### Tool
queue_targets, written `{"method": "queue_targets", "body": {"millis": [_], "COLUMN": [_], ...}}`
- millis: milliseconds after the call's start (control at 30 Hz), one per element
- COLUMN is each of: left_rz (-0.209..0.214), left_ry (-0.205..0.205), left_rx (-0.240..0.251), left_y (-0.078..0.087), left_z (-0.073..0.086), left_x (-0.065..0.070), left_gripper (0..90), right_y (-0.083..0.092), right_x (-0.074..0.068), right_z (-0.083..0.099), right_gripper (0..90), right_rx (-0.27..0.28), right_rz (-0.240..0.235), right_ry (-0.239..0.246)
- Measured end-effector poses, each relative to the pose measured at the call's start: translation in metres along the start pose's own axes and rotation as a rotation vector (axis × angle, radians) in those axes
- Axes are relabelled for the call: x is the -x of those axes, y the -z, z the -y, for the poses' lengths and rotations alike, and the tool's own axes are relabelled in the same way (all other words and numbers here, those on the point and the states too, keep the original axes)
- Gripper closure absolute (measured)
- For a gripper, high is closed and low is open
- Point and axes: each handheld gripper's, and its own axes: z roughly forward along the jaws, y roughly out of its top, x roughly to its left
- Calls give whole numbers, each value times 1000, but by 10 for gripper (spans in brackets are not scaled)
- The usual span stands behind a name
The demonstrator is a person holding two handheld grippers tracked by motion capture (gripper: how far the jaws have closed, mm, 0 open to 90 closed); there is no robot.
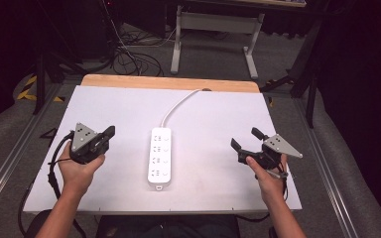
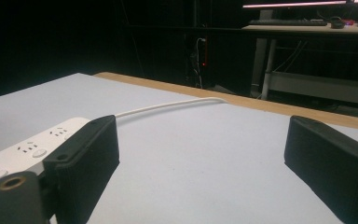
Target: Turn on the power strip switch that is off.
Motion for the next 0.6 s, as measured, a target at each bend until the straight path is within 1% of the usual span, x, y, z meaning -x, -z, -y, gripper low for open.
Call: {"method": "queue_targets", "body": {"millis": [100,133,167,200,233,300,400,467,500,533,567,600], "left_rz": [26,41,41,55,55,68,97,116,133,133,151,151], "left_ry": [-15,-32,-32,-50,-50,-59,-76,-99,-110,-110,-127,-127], "left_rx": [-19,-29,-29,-42,-42,-53,-79,-102,-117,-117,-135,-135], "left_y": [-4,-7,-7,-10,-10,-12,-17,-22,-26,-26,-30,-30], "left_z": [-1,-1,-1,-2,-2,-2,-2,-2,-2,-2,-2,-2], "left_x": [5,9,9,13,13,16,21,26,30,30,35,35], "left_gripper": [900,900,900,900,900,900,900,900,900,900,900,900], "right_y": [0,0,0,0,0,0,0,0,-1,-1,-1,-1], "right_x": [0,0,0,0,0,0,0,0,0,0,0,0], "right_z": [0,0,0,0,0,0,0,0,0,0,0,0], "right_gripper": [107,108,108,109,109,109,109,108,109,109,108,109], "right_rx": [-4,-3,-1,-1,-3,-3,-5,-6,-6,-6,-7,-8], "right_rz": [0,0,-1,0,0,1,1,1,1,1,0,-1], "right_ry": [2,1,-3,-3,0,0,1,0,0,0,-2,-2]}}
